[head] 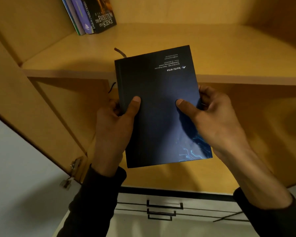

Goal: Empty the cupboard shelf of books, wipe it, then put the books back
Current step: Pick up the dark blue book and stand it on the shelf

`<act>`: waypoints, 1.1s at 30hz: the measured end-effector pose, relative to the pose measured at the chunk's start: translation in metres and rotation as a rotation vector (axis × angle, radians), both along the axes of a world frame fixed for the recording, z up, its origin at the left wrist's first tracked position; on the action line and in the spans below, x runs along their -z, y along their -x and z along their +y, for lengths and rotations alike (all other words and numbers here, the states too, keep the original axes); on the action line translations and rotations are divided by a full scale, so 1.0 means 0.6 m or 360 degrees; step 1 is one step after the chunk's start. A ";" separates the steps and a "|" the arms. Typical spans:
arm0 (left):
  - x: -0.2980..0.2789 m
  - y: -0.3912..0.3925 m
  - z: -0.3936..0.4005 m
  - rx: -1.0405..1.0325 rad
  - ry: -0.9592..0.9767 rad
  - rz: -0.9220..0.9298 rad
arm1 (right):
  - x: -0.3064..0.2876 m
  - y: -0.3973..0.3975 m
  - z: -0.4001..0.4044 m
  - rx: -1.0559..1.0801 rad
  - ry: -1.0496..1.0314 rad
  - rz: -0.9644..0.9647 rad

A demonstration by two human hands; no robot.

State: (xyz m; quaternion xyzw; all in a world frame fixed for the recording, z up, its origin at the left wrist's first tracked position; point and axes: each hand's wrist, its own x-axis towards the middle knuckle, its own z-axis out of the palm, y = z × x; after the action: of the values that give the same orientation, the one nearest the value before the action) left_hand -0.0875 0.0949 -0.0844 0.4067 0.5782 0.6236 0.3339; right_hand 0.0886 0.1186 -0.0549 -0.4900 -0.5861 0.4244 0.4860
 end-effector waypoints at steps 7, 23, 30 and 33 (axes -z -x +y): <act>-0.038 0.030 0.051 -0.0018 -0.0055 0.0137 | -0.023 0.030 0.051 0.0009 -0.0028 0.0026; -0.163 0.168 0.174 0.0150 -0.0300 0.0227 | -0.179 0.131 0.168 -0.0160 -0.0259 -0.0063; -0.212 0.179 0.231 0.0137 -0.0488 0.0182 | -0.241 0.144 0.246 -0.0355 -0.0310 -0.0216; -0.231 0.184 0.273 0.0053 -0.0585 0.0215 | -0.255 0.150 0.288 -0.0367 -0.0310 -0.0207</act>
State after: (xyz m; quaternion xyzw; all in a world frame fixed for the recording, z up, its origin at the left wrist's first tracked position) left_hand -0.1977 0.2587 0.0542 0.5113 0.4690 0.6842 0.2246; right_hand -0.0014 0.2916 0.0981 -0.3965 -0.7072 0.3858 0.4403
